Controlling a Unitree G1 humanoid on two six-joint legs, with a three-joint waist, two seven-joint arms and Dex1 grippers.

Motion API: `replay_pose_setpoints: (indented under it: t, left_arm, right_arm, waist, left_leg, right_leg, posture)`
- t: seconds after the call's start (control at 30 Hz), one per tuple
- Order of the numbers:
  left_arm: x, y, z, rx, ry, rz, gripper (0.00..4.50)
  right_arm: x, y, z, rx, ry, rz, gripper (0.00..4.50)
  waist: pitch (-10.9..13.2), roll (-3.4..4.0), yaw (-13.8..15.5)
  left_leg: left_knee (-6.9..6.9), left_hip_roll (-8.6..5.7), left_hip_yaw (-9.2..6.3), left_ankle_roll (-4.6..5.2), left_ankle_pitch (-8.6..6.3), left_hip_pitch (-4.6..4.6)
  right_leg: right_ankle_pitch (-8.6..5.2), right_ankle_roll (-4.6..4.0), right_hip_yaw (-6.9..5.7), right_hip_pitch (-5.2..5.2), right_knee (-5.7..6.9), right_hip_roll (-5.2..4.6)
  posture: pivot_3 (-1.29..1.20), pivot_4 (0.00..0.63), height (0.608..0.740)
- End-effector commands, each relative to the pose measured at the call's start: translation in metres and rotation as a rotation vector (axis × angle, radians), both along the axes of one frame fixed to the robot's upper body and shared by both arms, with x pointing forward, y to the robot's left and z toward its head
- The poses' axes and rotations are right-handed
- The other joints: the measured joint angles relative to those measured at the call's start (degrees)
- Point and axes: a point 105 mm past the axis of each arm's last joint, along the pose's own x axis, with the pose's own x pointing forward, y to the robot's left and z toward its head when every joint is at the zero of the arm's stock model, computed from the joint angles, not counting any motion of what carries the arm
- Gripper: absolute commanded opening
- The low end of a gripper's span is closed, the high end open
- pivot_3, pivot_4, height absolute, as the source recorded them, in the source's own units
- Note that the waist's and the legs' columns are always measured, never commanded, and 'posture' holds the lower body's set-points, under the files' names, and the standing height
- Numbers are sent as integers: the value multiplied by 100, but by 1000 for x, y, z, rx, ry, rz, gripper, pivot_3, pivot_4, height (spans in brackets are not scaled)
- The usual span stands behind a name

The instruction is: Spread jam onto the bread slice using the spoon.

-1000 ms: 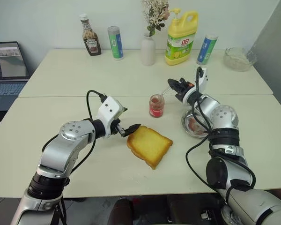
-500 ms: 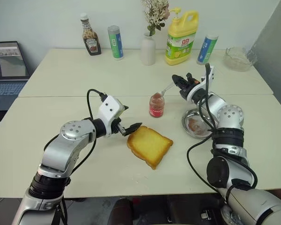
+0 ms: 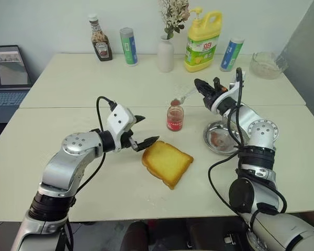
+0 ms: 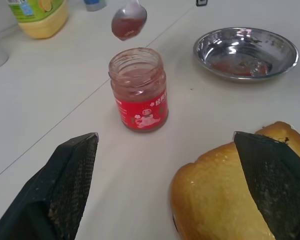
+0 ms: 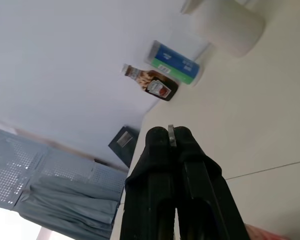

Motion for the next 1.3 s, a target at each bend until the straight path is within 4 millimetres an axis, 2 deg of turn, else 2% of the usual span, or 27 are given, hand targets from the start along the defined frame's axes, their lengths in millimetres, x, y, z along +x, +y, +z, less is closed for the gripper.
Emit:
replay_pose_setpoints:
  t: [0.03,0.1,0.2,0.33,0.53,0.67,0.93,1.13,1.3]
  left_arm:
    - [-13,17,9,24,-40,-15,4500]
    - [-20,28,6,58,-38,-10,4500]
    - [-31,34,3,79,-36,-32,4500]
    - [-57,38,-4,91,32,-91,4500]
    - [-76,33,-14,100,76,-138,4500]
    - [-85,27,-24,145,80,-190,4500]
    - [-84,21,-27,147,60,-212,4500]
    - [-81,20,-30,153,47,-213,4500]
    - [-78,17,-30,152,36,-213,4500]
  right_arm:
    - [-28,14,23,-16,-116,102,29]
    - [-40,20,23,-37,-134,140,29]
    - [-53,27,18,-72,-142,170,29]
    - [-81,49,-1,-240,-193,255,29]
    - [-102,66,-34,-420,-256,334,29]
    - [-105,72,-48,-568,-361,343,29]
    - [-114,74,-38,-741,-624,314,29]
    - [-121,75,-29,-797,-760,303,29]
    - [-130,70,-16,-762,-849,308,29]
  waist:
    - [0,0,-3]
    - [0,0,-2]
    - [0,0,0]
    - [0,0,-2]
    - [0,0,10]
    - [0,0,3]
    - [-1,-1,10]
    - [-1,-2,17]
    - [-1,-2,25]
  left_leg:
    - [-1,2,-2,0,0,-2]
    - [-6,3,-3,0,0,-5]
    - [-4,3,-5,0,0,-10]
    - [0,1,-4,0,0,-19]
    - [5,0,-9,1,0,-22]
    - [9,0,-5,1,0,-21]
    - [12,1,-6,1,0,-22]
    - [14,1,-8,1,0,-21]
    - [16,0,-8,1,0,-21]
  right_leg:
    - [0,0,-2,-3,-1,0]
    - [0,-1,-2,-6,-2,1]
    - [-1,-1,-3,-9,-4,-1]
    - [-1,0,-3,-12,-8,-6]
    - [-2,0,-8,-16,-7,-5]
    - [-2,1,-5,-16,-7,-4]
    - [-2,1,-6,-16,-7,-1]
    - [-2,0,-7,-16,-5,-1]
    - [-2,1,-7,-15,-5,-1]
  posture:
    - [0,150,740]
    - [0,150,740]
    - [0,150,740]
    - [0,150,740]
    - [0,150,740]
    - [0,150,740]
    - [0,150,740]
    - [0,150,740]
    - [0,150,740]
